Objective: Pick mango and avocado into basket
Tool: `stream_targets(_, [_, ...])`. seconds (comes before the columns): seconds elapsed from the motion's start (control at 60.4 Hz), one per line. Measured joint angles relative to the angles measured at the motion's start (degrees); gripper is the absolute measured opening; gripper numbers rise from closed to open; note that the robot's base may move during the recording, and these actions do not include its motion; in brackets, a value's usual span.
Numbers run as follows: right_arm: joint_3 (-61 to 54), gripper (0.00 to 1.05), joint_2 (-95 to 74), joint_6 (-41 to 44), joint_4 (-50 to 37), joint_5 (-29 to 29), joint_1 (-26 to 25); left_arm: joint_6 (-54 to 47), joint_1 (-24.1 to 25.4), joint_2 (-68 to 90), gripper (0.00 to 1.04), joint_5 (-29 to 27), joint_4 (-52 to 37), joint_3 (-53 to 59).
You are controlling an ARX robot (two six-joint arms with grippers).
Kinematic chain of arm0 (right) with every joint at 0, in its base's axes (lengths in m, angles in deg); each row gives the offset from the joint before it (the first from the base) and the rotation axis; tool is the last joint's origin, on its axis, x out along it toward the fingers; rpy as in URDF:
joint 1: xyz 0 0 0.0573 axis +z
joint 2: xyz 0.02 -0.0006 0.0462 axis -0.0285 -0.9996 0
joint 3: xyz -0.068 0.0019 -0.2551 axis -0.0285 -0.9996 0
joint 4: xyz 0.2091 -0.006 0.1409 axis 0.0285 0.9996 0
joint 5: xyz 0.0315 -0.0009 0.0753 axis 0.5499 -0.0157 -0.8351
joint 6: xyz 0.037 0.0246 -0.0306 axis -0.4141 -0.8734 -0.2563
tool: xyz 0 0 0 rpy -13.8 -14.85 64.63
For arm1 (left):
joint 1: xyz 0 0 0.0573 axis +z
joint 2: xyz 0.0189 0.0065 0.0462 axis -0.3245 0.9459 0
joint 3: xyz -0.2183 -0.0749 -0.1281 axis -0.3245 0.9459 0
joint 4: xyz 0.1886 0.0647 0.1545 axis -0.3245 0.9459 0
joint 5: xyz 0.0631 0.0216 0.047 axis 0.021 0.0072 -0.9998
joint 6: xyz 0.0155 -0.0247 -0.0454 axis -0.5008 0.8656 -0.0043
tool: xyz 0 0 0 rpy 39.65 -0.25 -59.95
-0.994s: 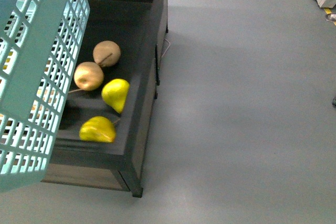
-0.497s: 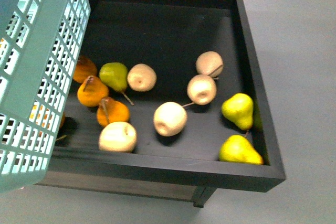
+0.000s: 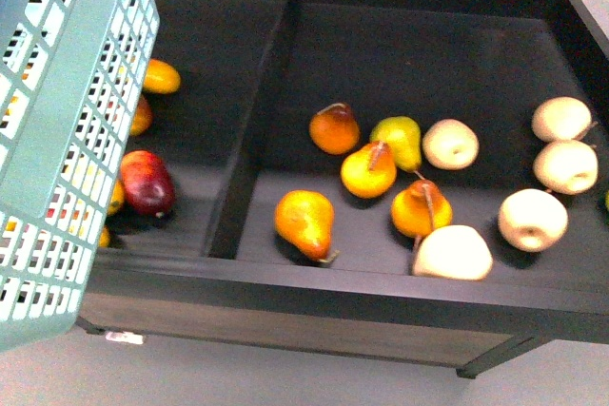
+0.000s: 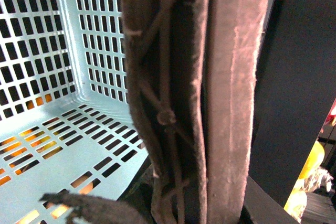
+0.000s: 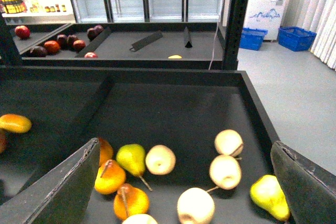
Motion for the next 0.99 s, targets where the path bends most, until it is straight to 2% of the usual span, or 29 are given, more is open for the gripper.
stream_targets(0.994, [0.00,0.96,0.02,0.00,0.02,0.00,0.00,0.02,0.00,-0.02,0.18,-0.02,0.02,0.00])
